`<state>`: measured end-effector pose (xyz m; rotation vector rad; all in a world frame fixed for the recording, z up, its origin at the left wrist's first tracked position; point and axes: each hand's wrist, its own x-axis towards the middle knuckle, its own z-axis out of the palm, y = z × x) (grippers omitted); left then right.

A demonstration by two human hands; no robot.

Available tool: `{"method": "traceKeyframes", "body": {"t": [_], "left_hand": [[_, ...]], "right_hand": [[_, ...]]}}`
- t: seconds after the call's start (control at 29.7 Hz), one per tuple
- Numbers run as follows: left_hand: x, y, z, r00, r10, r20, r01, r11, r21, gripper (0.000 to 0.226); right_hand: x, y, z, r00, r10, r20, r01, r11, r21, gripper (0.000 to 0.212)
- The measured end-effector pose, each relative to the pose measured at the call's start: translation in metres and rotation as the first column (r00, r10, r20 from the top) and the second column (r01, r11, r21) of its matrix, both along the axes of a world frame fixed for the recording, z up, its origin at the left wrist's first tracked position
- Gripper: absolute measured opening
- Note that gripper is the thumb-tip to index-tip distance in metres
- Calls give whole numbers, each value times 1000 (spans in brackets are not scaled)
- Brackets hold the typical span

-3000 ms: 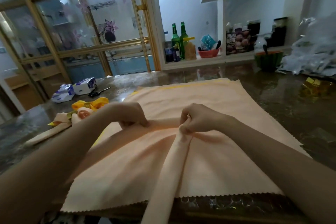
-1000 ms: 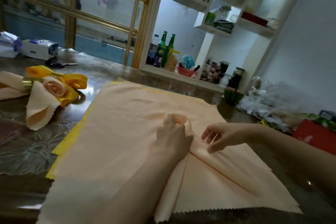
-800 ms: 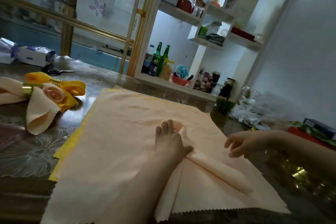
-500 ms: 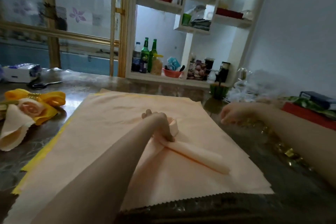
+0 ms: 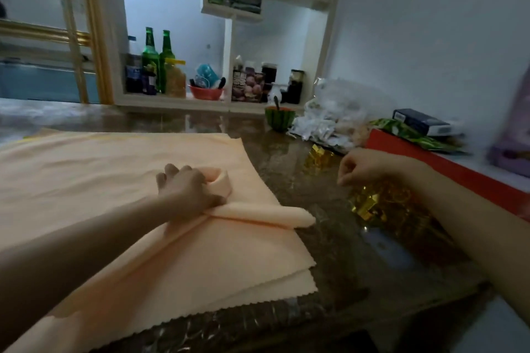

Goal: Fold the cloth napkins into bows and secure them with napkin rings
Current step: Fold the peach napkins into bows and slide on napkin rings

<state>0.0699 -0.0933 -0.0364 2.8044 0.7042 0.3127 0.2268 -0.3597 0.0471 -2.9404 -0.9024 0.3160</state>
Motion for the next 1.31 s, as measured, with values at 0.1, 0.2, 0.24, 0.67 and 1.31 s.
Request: {"method": "traceKeyframes", "body": {"t": [0.1,0.2,0.24,0.67,1.31], "left_hand": [[-13,-9,-6,998,-11,69,5,995,96,52],[-24,-26,-9,991,-132,38,116,952,284,46],[-26,-32,-8,982,-189,20,174,936,306,46],[-32,-51,-22,879,-473,64,452,868,203,71],[-38,-54,-18,785,-618,-25,609,766,206,83]], "right_hand": [[-14,-16,8,1000,-19,7,20,997,-69,23],[-25,-19,1,995,-63,82,83,957,-277,39],[-29,-18,-5,994,-65,87,89,948,-307,41],[-32,-11,-35,979,-122,166,166,945,-283,22],[-25,0,-31,994,-72,-85,61,991,-118,25]]}}
